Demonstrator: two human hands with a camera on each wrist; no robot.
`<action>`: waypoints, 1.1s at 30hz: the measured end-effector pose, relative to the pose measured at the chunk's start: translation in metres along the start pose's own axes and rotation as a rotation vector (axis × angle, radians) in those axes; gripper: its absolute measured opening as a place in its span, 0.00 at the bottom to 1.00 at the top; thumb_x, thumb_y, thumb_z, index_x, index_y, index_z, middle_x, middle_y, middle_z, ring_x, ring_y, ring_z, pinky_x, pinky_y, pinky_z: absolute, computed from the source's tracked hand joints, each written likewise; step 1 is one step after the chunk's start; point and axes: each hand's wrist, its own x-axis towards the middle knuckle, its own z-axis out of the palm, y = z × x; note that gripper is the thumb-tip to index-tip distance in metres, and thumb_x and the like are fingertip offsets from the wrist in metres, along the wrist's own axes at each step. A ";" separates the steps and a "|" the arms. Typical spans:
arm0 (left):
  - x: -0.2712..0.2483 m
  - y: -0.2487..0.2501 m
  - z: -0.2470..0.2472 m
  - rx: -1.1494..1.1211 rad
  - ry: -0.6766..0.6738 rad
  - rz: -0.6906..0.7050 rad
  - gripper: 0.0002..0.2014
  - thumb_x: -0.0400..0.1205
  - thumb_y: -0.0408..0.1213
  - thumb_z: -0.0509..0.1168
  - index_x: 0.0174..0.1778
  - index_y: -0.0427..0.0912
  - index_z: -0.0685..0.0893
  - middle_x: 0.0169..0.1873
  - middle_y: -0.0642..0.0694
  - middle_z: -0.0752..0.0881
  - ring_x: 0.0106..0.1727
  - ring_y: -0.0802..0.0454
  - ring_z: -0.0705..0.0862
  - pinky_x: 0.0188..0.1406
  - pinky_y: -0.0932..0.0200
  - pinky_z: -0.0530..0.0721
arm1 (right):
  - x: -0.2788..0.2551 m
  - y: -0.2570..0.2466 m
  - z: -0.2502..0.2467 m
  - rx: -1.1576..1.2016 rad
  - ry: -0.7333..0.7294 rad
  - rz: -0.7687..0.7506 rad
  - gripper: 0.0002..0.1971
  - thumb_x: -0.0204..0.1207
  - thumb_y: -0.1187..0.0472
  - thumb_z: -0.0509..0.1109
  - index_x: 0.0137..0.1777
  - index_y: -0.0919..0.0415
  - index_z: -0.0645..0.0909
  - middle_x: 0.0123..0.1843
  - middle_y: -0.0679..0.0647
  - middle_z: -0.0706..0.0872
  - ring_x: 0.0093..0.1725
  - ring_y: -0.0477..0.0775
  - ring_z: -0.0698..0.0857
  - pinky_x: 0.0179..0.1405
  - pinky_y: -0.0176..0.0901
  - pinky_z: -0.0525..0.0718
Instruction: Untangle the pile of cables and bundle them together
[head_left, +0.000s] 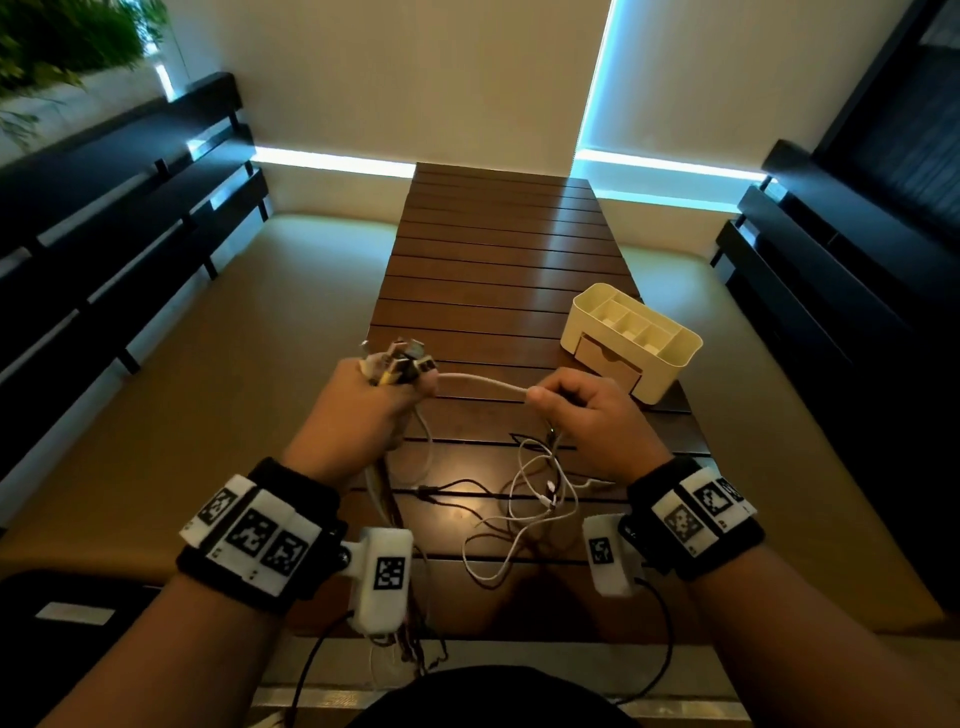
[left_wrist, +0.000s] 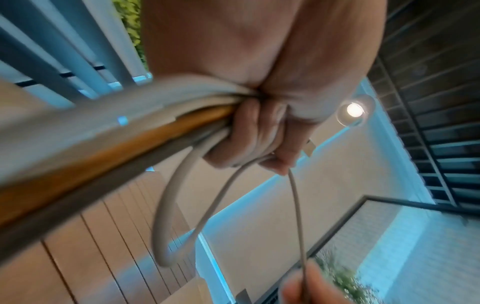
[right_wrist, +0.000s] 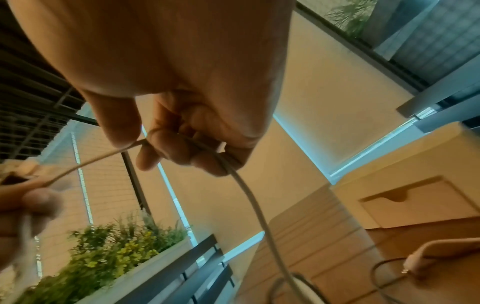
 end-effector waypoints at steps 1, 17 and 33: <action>0.000 -0.002 -0.003 0.000 0.017 -0.013 0.07 0.83 0.35 0.68 0.41 0.36 0.84 0.19 0.52 0.69 0.20 0.54 0.63 0.22 0.58 0.63 | -0.001 0.004 -0.001 0.005 0.005 0.024 0.07 0.82 0.54 0.69 0.43 0.49 0.85 0.35 0.47 0.84 0.37 0.46 0.81 0.43 0.47 0.84; -0.003 0.007 0.032 0.386 -0.016 0.240 0.15 0.82 0.34 0.69 0.30 0.52 0.82 0.22 0.55 0.78 0.24 0.60 0.71 0.25 0.64 0.70 | 0.011 -0.019 -0.001 -0.125 -0.072 -0.228 0.05 0.83 0.57 0.68 0.46 0.48 0.82 0.34 0.43 0.80 0.32 0.42 0.78 0.33 0.28 0.76; -0.002 0.012 0.039 0.478 -0.026 0.184 0.15 0.82 0.34 0.70 0.61 0.57 0.82 0.45 0.61 0.85 0.43 0.72 0.82 0.40 0.77 0.76 | 0.012 -0.008 -0.001 -0.235 -0.121 -0.104 0.06 0.84 0.54 0.66 0.49 0.48 0.85 0.36 0.44 0.83 0.35 0.39 0.80 0.32 0.27 0.75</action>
